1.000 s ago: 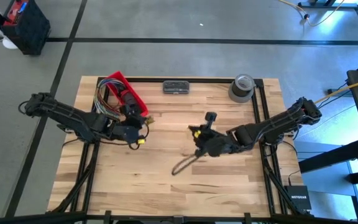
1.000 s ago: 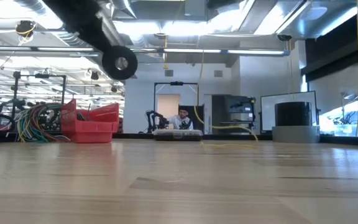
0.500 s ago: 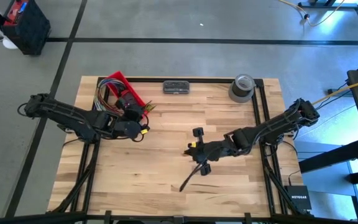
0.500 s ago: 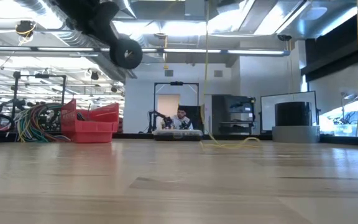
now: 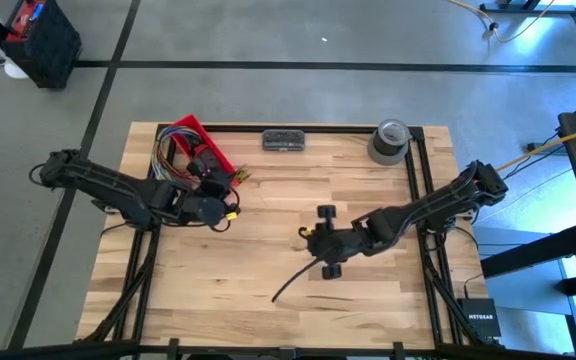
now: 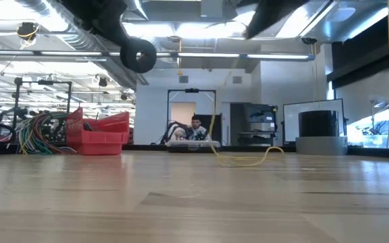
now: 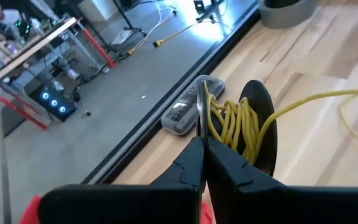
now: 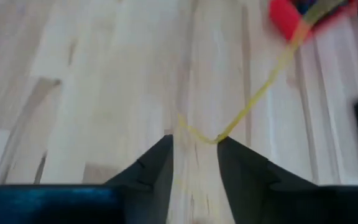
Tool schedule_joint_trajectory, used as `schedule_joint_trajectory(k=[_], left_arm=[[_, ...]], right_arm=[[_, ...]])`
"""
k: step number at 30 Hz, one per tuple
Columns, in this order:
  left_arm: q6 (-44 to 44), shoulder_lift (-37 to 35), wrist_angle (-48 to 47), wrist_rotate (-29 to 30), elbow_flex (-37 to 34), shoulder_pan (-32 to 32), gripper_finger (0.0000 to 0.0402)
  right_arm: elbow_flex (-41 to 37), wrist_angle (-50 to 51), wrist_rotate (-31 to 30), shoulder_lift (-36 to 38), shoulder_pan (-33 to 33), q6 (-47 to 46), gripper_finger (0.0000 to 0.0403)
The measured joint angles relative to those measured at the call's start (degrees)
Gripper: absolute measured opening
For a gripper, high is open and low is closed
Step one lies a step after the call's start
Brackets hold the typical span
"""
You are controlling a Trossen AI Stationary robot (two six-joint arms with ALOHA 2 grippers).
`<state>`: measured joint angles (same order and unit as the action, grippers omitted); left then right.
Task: Coil cords
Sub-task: Uncoil the yellow wire from the spool
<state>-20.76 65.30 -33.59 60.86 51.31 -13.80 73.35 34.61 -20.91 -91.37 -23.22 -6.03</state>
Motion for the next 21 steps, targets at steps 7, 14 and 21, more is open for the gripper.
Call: schedule_joint_trajectory(k=[7, 14, 21], left_arm=[[5.1, 0.0, 2.1, -0.1, 0.0, -2.2, 0.0005], [8.0, 0.0, 3.1, -0.2, 0.0, -4.1, 0.0005], [8.1, 0.0, 5.0, -0.2, 0.0, -4.1, 0.0005]], right_arm=[[2.1, 5.7, -4.2, 0.2, 0.0, -5.3, 0.0140], [1.5, 13.7, -27.8, 0.1, 0.0, -4.9, 0.0140], [-3.9, -5.1, -34.3, 0.1, 1.8, -3.0, 0.0141]])
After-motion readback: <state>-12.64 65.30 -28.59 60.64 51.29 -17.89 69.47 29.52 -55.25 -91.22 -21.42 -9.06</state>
